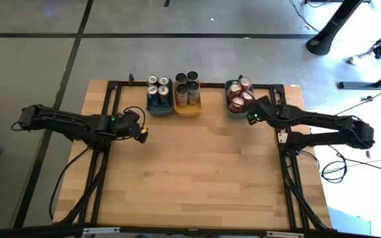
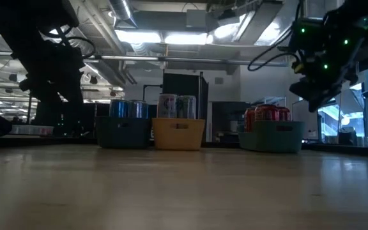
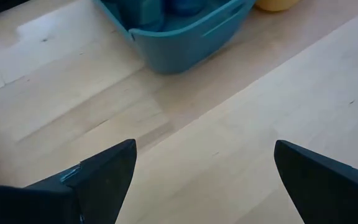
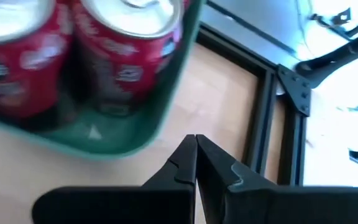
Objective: Sort soda cans
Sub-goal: Adjust the green bin
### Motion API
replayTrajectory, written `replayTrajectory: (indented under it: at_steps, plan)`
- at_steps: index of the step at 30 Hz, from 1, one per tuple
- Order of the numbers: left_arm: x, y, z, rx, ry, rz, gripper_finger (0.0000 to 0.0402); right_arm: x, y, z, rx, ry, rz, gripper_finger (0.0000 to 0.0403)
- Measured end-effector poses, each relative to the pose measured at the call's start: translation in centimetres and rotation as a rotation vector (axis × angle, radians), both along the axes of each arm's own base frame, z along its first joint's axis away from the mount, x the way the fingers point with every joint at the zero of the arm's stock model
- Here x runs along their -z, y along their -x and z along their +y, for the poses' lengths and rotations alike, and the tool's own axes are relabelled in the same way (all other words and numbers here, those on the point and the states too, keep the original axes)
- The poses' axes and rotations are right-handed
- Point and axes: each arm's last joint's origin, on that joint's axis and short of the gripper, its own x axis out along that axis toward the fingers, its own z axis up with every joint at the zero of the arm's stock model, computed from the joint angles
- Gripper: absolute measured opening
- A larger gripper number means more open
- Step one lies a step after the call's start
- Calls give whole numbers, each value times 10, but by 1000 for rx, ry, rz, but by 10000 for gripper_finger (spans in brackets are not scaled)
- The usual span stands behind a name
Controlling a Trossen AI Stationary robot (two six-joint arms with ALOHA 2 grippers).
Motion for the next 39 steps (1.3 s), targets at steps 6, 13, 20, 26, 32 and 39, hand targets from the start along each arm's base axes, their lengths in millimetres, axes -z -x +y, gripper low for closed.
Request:
replayTrajectory:
  at_steps: [6, 13, 20, 26, 32, 39]
  plan:
    - [0, 0, 0, 3, -7, 4, 370, 17, 9, -12, 94, 30, -11, 7]
    - [0, 0, 0, 17, -23, 16, 370, 36, 13, -28, 103, 60, -88, 7]
    - [0, 0, 0, 22, -26, 20, 370, 45, 17, -39, 35, 18, -180, 7]
    - [0, 0, 1, 18, -34, 19, 370, 48, 19, -41, -36, -17, -166, 7]
    - [-1, 0, 1, 9, -50, 16, 370, 44, 10, -45, -133, 11, -234, 7]
    - [-1, 0, 1, 15, -54, 21, 370, 52, -2, -54, -195, 22, -239, 7]
